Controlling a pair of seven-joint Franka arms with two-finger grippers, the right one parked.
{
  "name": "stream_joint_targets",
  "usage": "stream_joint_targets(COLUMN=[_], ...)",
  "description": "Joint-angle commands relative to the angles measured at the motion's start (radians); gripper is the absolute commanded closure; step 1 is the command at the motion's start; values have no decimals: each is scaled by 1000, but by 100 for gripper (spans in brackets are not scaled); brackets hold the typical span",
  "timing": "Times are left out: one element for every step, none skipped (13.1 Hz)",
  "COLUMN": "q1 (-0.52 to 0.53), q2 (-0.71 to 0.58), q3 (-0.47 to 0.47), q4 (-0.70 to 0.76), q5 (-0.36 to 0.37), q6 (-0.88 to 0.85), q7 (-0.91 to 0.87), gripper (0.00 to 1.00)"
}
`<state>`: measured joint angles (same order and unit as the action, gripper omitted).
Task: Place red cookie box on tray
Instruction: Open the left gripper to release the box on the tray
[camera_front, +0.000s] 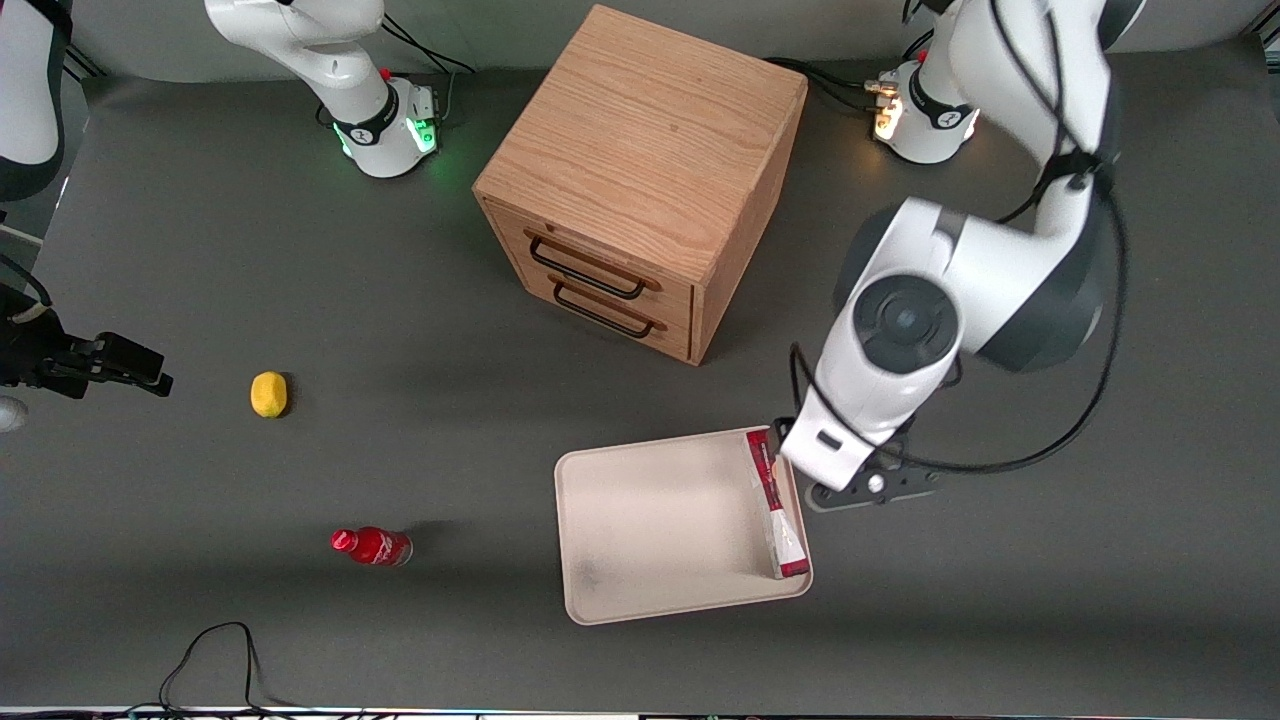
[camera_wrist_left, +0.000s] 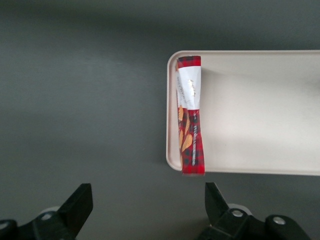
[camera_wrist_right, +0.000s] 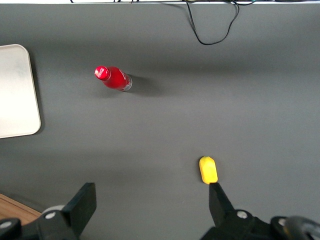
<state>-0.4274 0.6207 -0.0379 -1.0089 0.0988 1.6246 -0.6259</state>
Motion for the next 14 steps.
stream_joint_targets(q1=[48, 73, 85, 117, 163, 220, 281, 336, 381, 415, 455, 491, 510, 528], q2=[-157, -212, -273, -336, -401, -458, -508, -548, -580, -607, -627, -640, -642, -639], q3=[-8, -8, -8, -10, -23, -42, -68, -85, -89, -89, -89, -89, -83, -80], q4=[-57, -92, -143, -199, -248, -293, -333, -367, -391, -414, -433, -444, -448, -447], q5=[-4, -4, -4, -4, -5, -7, -8, -8, -8, -16, -24, -37, -43, -45], q6=[-95, -103, -106, -106, -106, -106, -106, -106, -106, -106, -108, -109, -117, -124], q7=[-3, 6, 35, 84, 142, 193, 246, 299, 357, 412, 467, 521, 555, 564], gripper=[0, 0, 0, 0, 0, 0, 0, 0, 0, 0, 0, 0, 0, 0])
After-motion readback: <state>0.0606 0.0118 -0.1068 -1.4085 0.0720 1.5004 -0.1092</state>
